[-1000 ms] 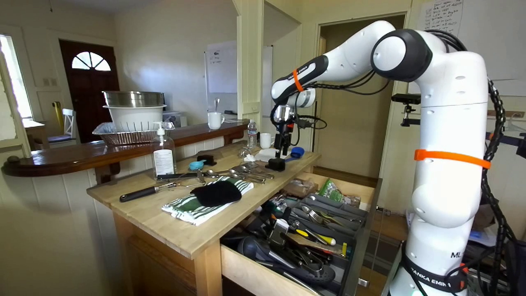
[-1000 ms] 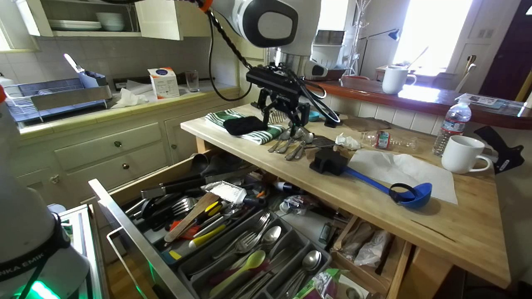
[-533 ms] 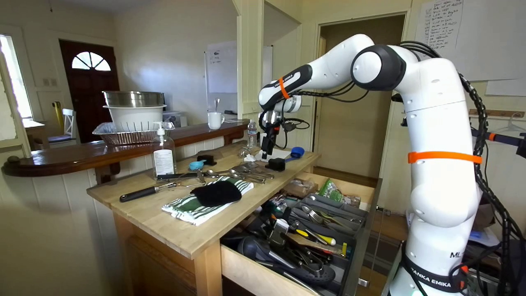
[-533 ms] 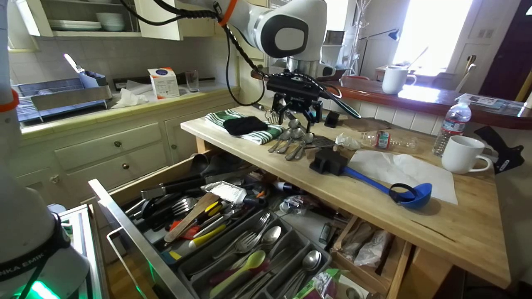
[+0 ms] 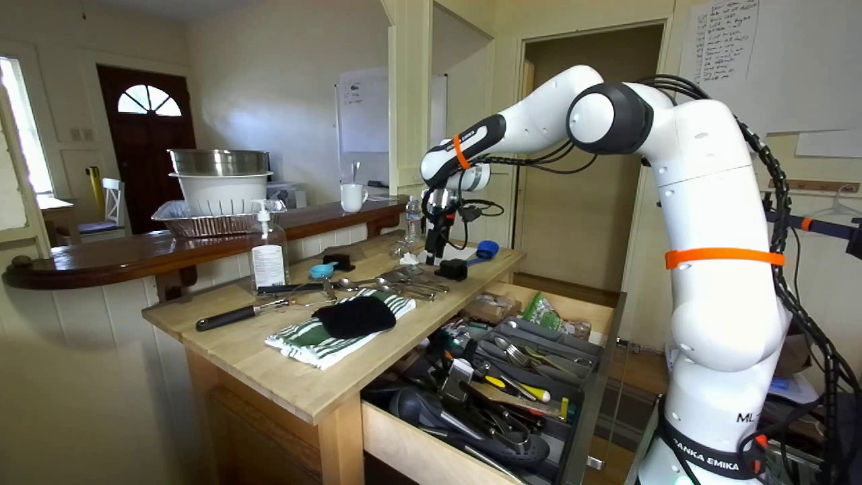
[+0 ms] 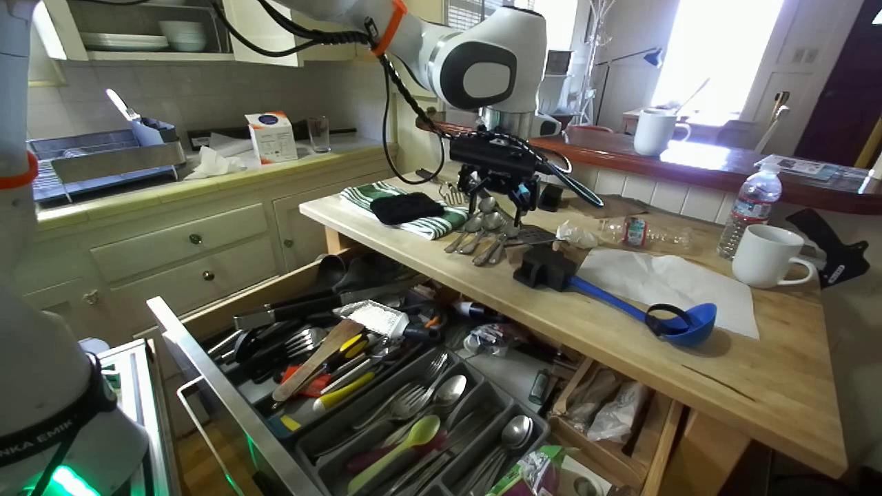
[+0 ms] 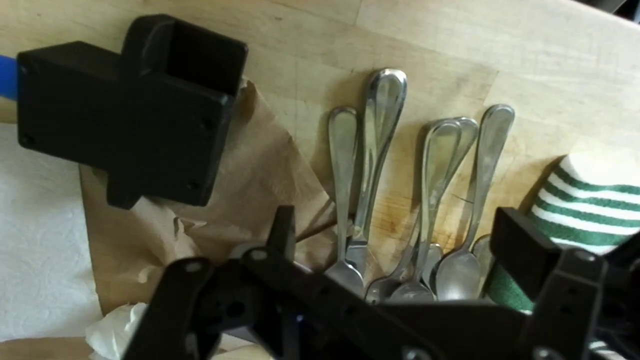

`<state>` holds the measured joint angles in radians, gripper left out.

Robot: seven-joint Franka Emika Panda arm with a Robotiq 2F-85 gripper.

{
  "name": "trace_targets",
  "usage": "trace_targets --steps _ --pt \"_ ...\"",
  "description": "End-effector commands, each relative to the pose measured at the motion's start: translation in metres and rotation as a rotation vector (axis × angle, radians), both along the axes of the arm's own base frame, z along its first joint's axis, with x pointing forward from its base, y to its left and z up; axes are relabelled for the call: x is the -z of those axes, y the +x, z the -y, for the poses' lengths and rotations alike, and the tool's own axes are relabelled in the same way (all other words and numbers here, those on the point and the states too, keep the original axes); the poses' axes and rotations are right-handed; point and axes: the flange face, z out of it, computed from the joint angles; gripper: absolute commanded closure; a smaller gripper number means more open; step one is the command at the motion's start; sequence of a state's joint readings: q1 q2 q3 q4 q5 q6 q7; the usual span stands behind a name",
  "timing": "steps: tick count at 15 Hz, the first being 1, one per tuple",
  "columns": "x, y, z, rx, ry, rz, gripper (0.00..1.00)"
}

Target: Put the spoon inside the drawer in the utensil holder

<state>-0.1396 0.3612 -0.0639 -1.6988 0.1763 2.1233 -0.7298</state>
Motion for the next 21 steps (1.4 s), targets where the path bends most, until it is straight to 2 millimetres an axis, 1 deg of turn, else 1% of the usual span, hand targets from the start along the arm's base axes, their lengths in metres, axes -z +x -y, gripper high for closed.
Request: trace_targets --steps 1,4,5,6,7,8,9,10,12,13,14,15,17,18,19,21 --pt "0.004 0.01 0.0 0.005 -0.001 0.075 0.0" --pt "0.013 0.017 -0.004 0.007 -0.02 0.11 0.0" --pt "0.017 0.018 -0.005 0.007 -0.024 0.12 0.02" --pt "0.022 0.02 -0.005 0.008 -0.019 0.123 0.26" --pt "0.027 0.021 -0.006 0.007 -0.018 0.123 0.27" --pt "0.032 0.022 -0.006 0.003 -0.024 0.115 0.3" --pt "0.037 0.024 -0.006 -0.001 -0.024 0.117 0.38" --pt "0.04 0.024 -0.007 -0.004 -0.022 0.119 0.48" --pt "0.046 0.027 -0.007 -0.008 -0.022 0.125 0.47" --pt "0.049 0.028 -0.008 -0.011 -0.018 0.133 0.53" --pt "0.051 0.028 -0.008 -0.012 -0.014 0.133 0.5" --pt "0.053 0.029 -0.009 -0.014 -0.009 0.136 0.55" --pt "0.056 0.031 -0.011 -0.016 -0.006 0.141 0.58" --pt "0.057 0.032 -0.011 -0.017 -0.007 0.144 0.63" --pt "0.058 0.032 -0.012 -0.018 -0.006 0.146 0.6" --pt "0.06 0.033 -0.011 -0.02 -0.011 0.148 0.63"
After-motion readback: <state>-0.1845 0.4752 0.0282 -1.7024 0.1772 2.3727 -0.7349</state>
